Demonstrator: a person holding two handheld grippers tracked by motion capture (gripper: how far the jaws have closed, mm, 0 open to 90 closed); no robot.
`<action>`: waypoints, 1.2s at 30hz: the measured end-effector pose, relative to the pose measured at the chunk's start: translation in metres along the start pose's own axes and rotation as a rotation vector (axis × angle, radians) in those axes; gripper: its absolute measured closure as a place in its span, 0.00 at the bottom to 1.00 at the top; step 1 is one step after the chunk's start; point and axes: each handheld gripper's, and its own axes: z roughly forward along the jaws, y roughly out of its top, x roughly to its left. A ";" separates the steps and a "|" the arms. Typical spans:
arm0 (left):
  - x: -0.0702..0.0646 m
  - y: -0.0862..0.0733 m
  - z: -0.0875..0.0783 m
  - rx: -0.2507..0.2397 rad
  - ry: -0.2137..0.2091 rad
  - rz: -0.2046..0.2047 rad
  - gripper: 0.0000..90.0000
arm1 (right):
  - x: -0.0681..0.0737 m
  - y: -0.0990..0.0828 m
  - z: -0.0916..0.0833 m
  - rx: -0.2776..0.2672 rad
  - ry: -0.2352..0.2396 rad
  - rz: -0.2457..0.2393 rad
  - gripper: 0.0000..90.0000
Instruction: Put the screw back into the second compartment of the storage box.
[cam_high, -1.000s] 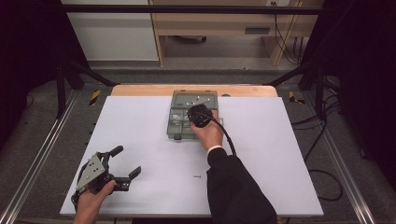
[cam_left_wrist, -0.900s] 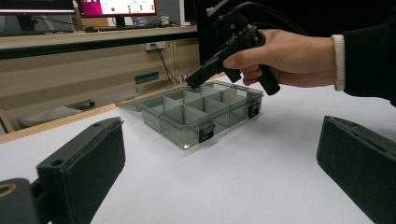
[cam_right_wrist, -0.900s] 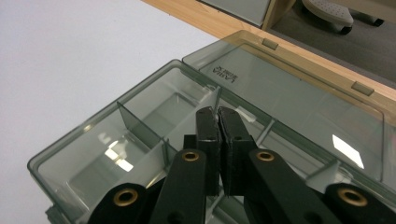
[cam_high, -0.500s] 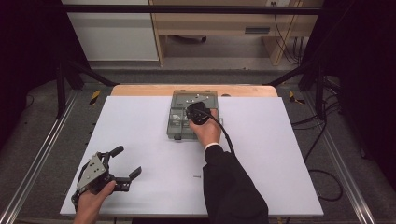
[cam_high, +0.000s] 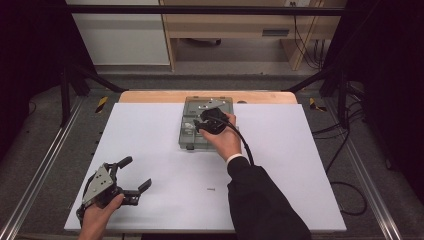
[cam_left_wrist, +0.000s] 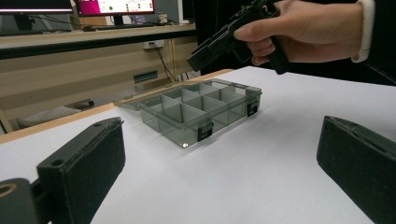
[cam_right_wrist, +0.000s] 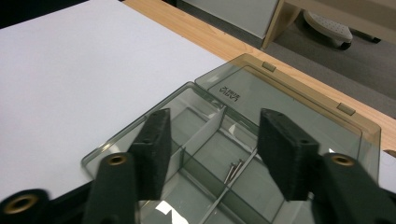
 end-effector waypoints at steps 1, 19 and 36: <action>0.000 0.000 0.000 0.000 0.000 0.000 0.01 | 0.001 0.001 -0.003 0.002 0.006 -0.004 0.46; 0.003 0.000 -0.003 -0.003 0.018 -0.008 0.01 | 0.029 -0.013 -0.063 0.090 0.157 -0.055 0.12; 0.001 0.001 -0.002 0.000 0.011 -0.003 0.01 | 0.046 -0.053 -0.094 0.214 0.233 -0.166 0.08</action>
